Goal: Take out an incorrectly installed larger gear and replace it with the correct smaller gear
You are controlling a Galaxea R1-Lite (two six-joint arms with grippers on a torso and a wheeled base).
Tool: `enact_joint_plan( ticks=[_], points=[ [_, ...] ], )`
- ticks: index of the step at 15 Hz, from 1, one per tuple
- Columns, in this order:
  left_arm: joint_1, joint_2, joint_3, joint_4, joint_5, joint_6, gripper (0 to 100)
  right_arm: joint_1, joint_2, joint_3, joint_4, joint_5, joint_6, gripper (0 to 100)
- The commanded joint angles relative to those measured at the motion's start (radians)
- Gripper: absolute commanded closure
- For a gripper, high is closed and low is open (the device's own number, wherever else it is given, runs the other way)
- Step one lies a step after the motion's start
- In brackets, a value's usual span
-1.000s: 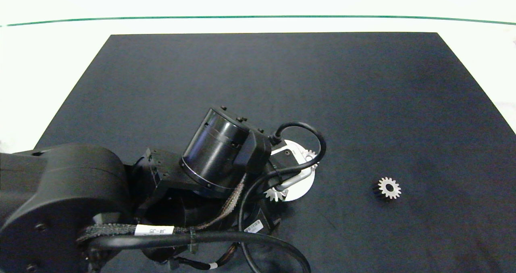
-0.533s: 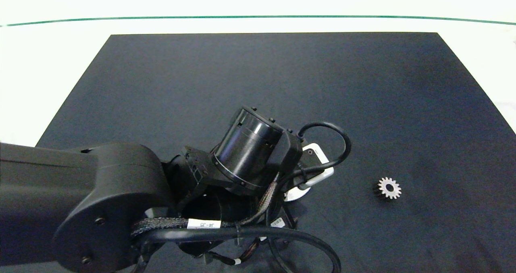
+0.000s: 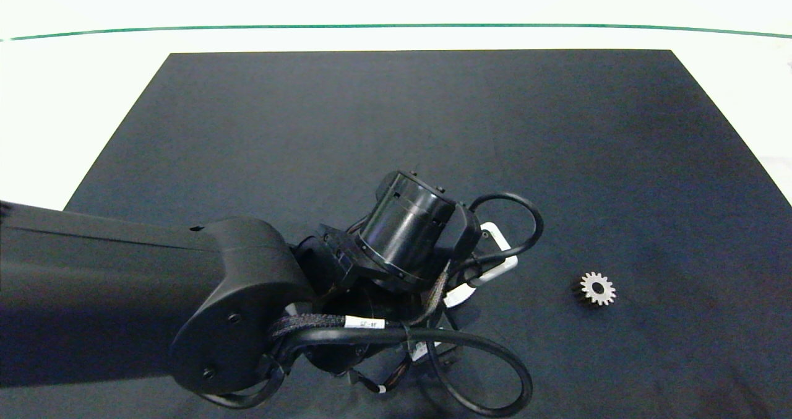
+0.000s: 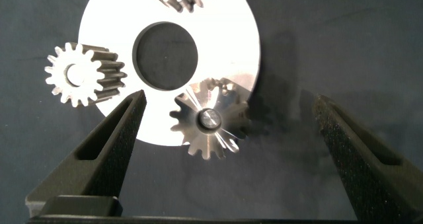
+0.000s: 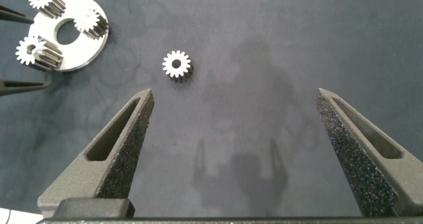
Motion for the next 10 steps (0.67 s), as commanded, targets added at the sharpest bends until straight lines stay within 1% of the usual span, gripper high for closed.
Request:
enact_joint_plan(
  ticks=[1,2,10],
  points=[
    [0.008,0.015,-0.001,0.003,0.002,0.002,0,0.0,0.0,0.0,0.001,0.0,0.0,0],
    [0.008,0.017,-0.001,0.003,0.002,0.002,1,0.0,0.001,-0.001,0.001,0.0,0.0,0],
    [0.016,0.037,-0.005,0.003,0.002,0.002,17,0.0,0.001,0.0,0.001,0.002,0.0,0]
  ],
)
